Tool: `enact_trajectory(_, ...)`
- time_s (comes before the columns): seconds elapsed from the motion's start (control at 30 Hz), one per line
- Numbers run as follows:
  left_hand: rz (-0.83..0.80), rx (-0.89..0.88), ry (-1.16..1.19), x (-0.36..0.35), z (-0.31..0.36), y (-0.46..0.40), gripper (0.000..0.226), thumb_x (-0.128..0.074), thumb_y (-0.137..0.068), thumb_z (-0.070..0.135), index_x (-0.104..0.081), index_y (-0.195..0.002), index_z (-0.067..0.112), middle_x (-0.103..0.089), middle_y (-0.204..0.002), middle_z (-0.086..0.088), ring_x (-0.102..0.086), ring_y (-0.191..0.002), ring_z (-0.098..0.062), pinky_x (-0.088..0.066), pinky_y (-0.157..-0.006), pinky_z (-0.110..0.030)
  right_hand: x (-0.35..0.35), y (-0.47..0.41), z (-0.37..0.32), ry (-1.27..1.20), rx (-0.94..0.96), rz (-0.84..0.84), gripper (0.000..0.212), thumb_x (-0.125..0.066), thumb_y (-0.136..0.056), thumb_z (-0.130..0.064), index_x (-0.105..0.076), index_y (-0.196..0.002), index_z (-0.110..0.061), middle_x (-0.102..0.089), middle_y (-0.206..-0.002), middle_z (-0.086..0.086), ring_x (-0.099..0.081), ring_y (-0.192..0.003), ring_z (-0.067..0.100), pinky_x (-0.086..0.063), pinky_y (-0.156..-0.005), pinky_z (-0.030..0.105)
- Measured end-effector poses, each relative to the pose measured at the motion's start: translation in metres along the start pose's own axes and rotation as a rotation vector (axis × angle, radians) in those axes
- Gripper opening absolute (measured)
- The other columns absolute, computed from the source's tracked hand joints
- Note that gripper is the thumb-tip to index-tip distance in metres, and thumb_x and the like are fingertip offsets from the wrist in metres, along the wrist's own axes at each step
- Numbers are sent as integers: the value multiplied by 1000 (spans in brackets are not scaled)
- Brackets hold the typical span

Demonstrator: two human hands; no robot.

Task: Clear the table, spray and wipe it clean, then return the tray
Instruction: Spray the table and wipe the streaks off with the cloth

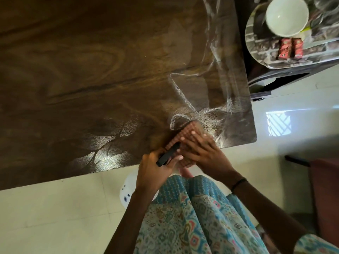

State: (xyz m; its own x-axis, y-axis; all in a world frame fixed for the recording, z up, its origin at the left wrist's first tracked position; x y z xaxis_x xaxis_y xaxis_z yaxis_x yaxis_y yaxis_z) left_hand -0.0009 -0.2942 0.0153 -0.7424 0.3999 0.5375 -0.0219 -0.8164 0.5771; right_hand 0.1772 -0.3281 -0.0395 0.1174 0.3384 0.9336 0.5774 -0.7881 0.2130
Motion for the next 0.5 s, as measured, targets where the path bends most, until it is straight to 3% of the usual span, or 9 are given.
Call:
enact_trajectory(0.1, 54, 9, 46, 7, 2, -3, 51, -75, -65, 63, -69, -75, 13, -72, -70, -3, -70, -75, -27, -55, -63, -43, 6, 25, 44, 0, -167, 12, 51, -38, -94, -34, -34, -144, -35, -30, -156, 4, -14, -147, 32, -22, -114, 56)
enact_trajectory(0.23, 80, 49, 149, 12, 6, -9, 57, -73, -61, 66, -72, -80, 12, -72, -72, -4, -70, -78, -24, -56, -68, -41, 16, -16, 40, 17, -357, 79, 55, -37, -91, -34, -31, -146, -33, -27, -157, 6, -12, -146, 37, -13, -116, 57)
enact_trajectory(0.33, 94, 0, 115, 12, 15, -12, 63, -69, -60, 73, -73, -86, 16, -72, -71, -4, -69, -78, -28, -56, -66, -41, 14, -63, 4, -35, -275, 124, 56, -48, -85, -30, -43, -141, -31, -29, -156, 6, -11, -145, 34, 0, -118, 49)
enact_trajectory(0.4, 90, 4, 114, 11, 16, -13, 65, -67, -59, 75, -73, -86, 16, -72, -73, -4, -69, -77, -27, -56, -65, -41, 10, -74, -19, -52, -177, 134, 55, -54, -84, -25, -48, -138, -24, -31, -155, 6, -11, -146, 31, -3, -119, 46)
enact_trajectory(0.5, 78, 8, 82, 9, 18, -14, 65, -64, -58, 78, -70, -81, 18, -69, -70, -7, -66, -76, -34, -56, -66, -44, 6, -44, -22, -17, -88, 89, 57, -54, -85, -25, -39, -140, -22, -35, -153, 7, -15, -146, 31, -8, -119, 47)
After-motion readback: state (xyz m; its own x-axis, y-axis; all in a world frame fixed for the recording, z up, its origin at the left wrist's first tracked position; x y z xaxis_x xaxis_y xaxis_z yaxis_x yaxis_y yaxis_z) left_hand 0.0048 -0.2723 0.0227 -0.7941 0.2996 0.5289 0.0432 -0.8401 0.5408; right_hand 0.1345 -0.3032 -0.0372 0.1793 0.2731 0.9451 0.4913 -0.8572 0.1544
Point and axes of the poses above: each hand's wrist, its own y-axis away from the middle knuckle, its own x-axis out of the back of the hand, z = x × y, the point moved 6 cm from there along -y, towards the middle knuckle
